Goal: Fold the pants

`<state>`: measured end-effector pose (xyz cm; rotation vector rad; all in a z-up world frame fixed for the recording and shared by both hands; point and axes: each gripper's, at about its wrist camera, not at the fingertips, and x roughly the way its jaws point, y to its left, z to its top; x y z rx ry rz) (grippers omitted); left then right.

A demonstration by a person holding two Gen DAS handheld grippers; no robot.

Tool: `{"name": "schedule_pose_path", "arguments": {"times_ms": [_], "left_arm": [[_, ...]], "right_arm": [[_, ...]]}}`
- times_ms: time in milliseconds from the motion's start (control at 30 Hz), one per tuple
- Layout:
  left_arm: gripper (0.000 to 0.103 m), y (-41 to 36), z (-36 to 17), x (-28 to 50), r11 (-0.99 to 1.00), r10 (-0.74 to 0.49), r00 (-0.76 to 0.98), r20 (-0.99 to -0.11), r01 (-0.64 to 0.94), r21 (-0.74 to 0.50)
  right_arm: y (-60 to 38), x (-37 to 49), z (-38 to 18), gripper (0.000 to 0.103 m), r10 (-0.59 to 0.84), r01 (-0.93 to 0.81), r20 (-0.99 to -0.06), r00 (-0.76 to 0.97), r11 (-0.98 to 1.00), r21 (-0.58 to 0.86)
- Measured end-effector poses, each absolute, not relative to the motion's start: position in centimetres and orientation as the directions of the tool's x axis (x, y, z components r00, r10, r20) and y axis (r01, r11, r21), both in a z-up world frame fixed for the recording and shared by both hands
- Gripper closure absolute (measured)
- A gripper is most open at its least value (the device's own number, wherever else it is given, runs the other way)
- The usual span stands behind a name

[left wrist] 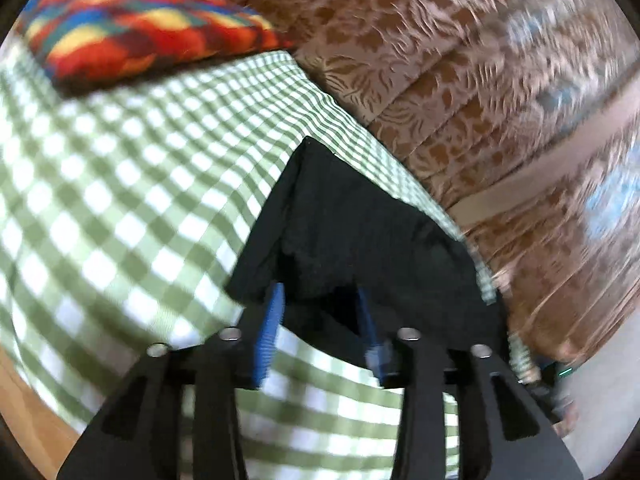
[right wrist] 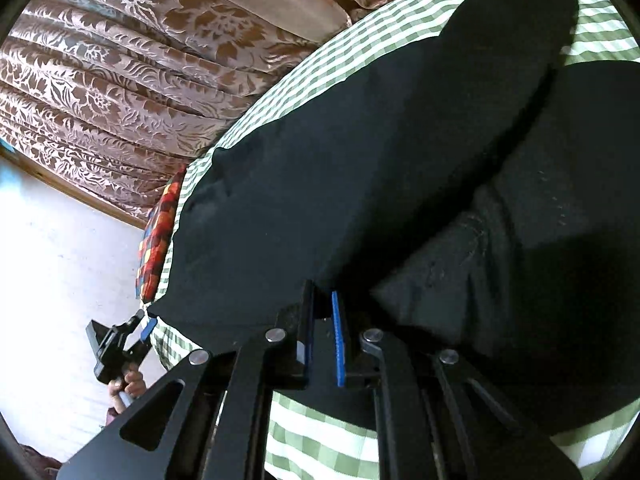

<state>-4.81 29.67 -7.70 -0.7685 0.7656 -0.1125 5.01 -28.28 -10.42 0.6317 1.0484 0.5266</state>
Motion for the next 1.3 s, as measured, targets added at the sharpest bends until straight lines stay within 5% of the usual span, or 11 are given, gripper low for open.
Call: {"name": "schedule_pose_path", "arguments": {"times_ms": [167,400,467,533,600,833,1033,1300], "left_arm": [[0.048,30.1,-7.8,-5.7,0.578,-0.442,0.757,-0.482,-0.171,-0.798],[0.047,29.3,-7.3,-3.6,0.573,-0.431,0.740,-0.516,-0.217,-0.790],[0.055,28.9,-7.2,-3.0,0.630,-0.385,0.726,-0.569,-0.243,-0.737],[0.090,28.6,-6.9,-2.4,0.692,-0.325,0.713,-0.622,-0.269,-0.670],[0.096,28.5,-6.4,-1.8,0.720,-0.305,0.723,-0.619,-0.250,-0.647],[0.096,28.2,-4.1,-1.8,0.793,-0.271,0.763,-0.587,-0.170,-0.586],[0.096,29.4,-8.9,-3.1,0.773,-0.270,0.698,-0.663,-0.253,-0.581],[0.096,29.2,-8.5,-3.3,0.799,-0.269,0.665,-0.697,-0.249,-0.547]], "right_arm": [[-29.0,5.1,-10.8,0.093,0.679,-0.095,-0.614,0.403,0.698,0.710],[-29.4,6.0,-11.3,0.082,0.700,-0.060,-0.593,0.397,0.665,0.744],[-29.4,6.4,-11.4,0.083,0.694,-0.055,-0.596,0.403,0.669,0.742],[-29.2,6.6,-11.2,0.095,0.686,-0.048,-0.602,0.408,0.675,0.736],[-29.2,6.6,-10.4,0.096,0.681,-0.057,-0.599,0.422,0.679,0.732],[-29.2,2.2,-5.6,0.097,0.693,-0.210,-0.565,0.447,0.696,0.687],[-28.1,1.4,-10.2,0.097,0.650,-0.146,-0.655,0.384,0.744,0.652],[-27.9,1.8,-10.6,0.096,0.640,-0.154,-0.667,0.382,0.755,0.637]]}}
